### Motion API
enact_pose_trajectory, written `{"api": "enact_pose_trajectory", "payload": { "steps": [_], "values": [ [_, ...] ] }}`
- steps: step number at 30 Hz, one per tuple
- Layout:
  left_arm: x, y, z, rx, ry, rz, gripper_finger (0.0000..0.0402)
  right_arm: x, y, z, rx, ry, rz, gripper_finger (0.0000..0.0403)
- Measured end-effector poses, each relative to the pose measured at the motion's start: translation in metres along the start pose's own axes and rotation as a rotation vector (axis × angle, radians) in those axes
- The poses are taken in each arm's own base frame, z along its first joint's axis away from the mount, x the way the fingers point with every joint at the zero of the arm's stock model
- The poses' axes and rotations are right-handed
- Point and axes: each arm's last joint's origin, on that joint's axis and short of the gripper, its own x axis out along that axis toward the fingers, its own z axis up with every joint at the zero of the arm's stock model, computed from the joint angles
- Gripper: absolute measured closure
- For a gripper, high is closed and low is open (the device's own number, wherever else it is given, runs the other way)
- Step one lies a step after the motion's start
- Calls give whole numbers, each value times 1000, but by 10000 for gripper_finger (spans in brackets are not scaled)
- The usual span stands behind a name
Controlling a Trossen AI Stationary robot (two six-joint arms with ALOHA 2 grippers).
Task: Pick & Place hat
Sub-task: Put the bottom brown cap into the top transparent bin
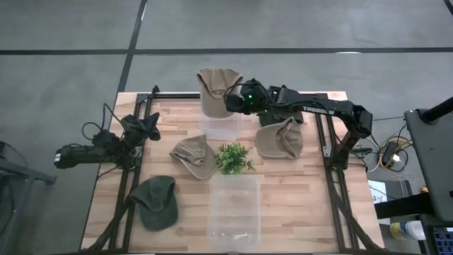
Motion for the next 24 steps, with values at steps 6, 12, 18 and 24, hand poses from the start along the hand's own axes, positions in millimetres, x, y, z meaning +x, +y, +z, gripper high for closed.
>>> {"api": "enact_pose_trajectory", "payload": {
  "steps": [6, 12, 18, 24],
  "values": [
    [0, 0, 0, 0, -1, 1, 401, 2, -4, 0, 13, 14, -33, 390],
    [0, 0, 0, 0, -2, 1, 401, 2, -4, -1, 18, 41, -26, 390],
    [0, 0, 0, 0, -2, 1, 401, 4, -9, -3, 44, 56, -64, 379],
    [0, 0, 0, 0, -2, 1, 401, 5, -11, -5, 47, 82, -55, 315]
  ]
}}
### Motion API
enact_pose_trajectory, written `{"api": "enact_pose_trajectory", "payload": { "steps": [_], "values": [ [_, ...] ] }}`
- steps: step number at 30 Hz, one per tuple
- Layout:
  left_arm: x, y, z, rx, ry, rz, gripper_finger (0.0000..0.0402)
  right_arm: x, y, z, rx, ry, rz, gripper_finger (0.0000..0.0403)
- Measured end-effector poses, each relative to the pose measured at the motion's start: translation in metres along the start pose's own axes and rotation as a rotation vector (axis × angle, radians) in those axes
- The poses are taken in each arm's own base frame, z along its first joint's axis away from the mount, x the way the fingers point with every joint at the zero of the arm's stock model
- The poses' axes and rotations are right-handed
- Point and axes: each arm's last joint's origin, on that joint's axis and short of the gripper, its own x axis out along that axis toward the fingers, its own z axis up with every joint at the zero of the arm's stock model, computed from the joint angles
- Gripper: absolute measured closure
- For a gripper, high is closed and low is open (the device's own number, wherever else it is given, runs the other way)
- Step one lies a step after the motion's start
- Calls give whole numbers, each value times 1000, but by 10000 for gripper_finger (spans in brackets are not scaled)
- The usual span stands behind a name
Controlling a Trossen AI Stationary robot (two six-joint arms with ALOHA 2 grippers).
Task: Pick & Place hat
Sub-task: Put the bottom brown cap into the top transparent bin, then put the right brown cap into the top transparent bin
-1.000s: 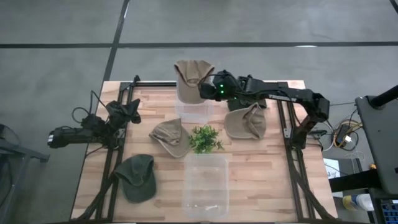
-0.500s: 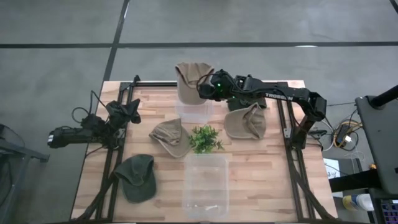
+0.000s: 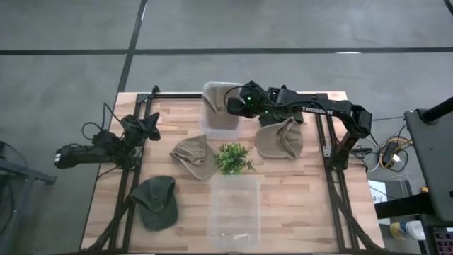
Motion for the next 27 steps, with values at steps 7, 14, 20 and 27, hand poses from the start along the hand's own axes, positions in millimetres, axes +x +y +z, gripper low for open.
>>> {"api": "enact_pose_trajectory", "payload": {
  "steps": [7, 14, 20, 27],
  "values": [
    [0, 0, 0, 0, -17, 5, 401, 0, 2, 0, -20, 11, 29, 223],
    [0, 0, 1, 6, -18, 6, 401, -18, 12, 3, -173, 38, 115, 183],
    [0, 0, 1, 10, -18, 6, 401, -31, 5, -7, -211, 201, 95, 184],
    [0, 0, 0, 10, -18, 6, 401, -57, -11, -31, -230, 336, -81, 182]
  ]
}}
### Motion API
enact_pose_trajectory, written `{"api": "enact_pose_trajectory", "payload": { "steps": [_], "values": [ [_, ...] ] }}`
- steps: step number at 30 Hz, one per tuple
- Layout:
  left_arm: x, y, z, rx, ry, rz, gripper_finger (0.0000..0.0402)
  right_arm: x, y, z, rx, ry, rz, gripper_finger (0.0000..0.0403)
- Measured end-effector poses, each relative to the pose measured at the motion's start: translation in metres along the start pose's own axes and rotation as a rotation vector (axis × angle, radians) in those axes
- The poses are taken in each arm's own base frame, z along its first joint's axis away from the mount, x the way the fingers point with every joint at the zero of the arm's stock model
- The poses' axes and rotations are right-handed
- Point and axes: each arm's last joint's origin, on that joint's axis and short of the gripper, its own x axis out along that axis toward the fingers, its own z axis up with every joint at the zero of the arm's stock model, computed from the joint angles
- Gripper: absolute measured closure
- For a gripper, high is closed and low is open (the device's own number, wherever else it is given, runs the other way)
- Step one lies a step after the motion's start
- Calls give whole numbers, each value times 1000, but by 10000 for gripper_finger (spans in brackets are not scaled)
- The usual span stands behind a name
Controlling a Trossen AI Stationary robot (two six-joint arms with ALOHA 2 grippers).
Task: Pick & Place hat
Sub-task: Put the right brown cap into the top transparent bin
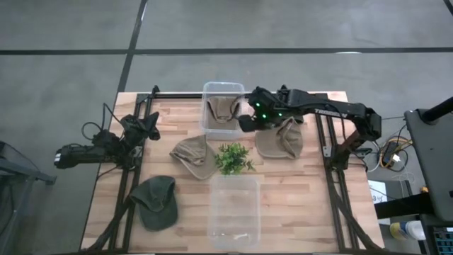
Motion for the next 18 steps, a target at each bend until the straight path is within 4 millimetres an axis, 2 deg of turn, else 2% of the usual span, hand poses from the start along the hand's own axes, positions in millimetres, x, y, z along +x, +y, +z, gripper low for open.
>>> {"api": "enact_pose_trajectory", "payload": {
  "steps": [7, 14, 18],
  "values": [
    [0, 0, 0, 1, 0, 1, 401, -17, -4, -48, -8, 129, -138, 181],
    [0, 0, 0, 2, 1, 2, 401, -15, -6, -101, 12, 187, -192, 181],
    [0, 0, 0, 1, 1, 1, 401, -16, -12, -130, 63, 161, -179, 181]
  ]
}}
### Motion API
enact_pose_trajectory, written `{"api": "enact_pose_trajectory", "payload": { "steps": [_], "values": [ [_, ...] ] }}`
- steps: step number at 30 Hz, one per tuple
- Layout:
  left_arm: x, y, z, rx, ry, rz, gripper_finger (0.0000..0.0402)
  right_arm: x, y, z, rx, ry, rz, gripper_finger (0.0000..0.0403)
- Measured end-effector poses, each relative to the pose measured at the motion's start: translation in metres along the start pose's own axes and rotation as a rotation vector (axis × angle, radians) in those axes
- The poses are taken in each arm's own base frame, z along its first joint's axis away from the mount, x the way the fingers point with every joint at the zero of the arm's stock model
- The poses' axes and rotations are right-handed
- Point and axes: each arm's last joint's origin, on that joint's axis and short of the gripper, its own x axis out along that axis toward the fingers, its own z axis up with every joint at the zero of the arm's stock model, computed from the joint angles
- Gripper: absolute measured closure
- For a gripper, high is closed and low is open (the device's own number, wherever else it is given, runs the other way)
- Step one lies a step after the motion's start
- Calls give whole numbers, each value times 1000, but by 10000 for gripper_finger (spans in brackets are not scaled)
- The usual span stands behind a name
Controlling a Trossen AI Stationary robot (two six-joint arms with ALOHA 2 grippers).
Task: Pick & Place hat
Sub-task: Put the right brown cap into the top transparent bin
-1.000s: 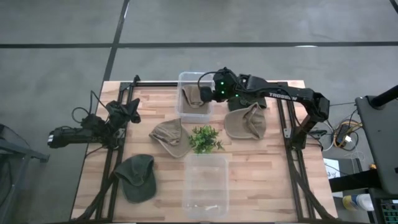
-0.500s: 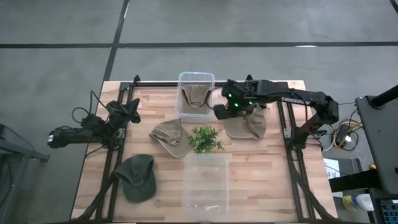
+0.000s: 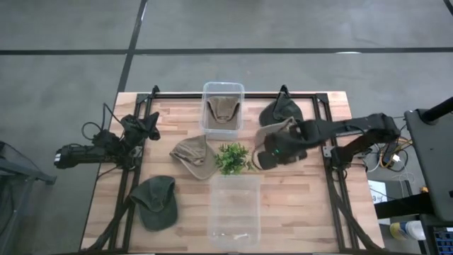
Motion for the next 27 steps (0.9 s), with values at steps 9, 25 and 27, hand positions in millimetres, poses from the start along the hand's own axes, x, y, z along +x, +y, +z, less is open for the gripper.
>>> {"api": "enact_pose_trajectory", "payload": {
  "steps": [9, 25, 27],
  "values": [
    [0, 0, 0, 0, 0, 0, 401, 21, -39, -49, 354, -285, 185, 181],
    [0, 1, 0, 5, -15, 9, 401, 118, -94, -53, 532, -533, 176, 181],
    [0, 1, 1, 5, -24, 12, 401, 132, -97, -49, 550, -547, 183, 181]
  ]
}}
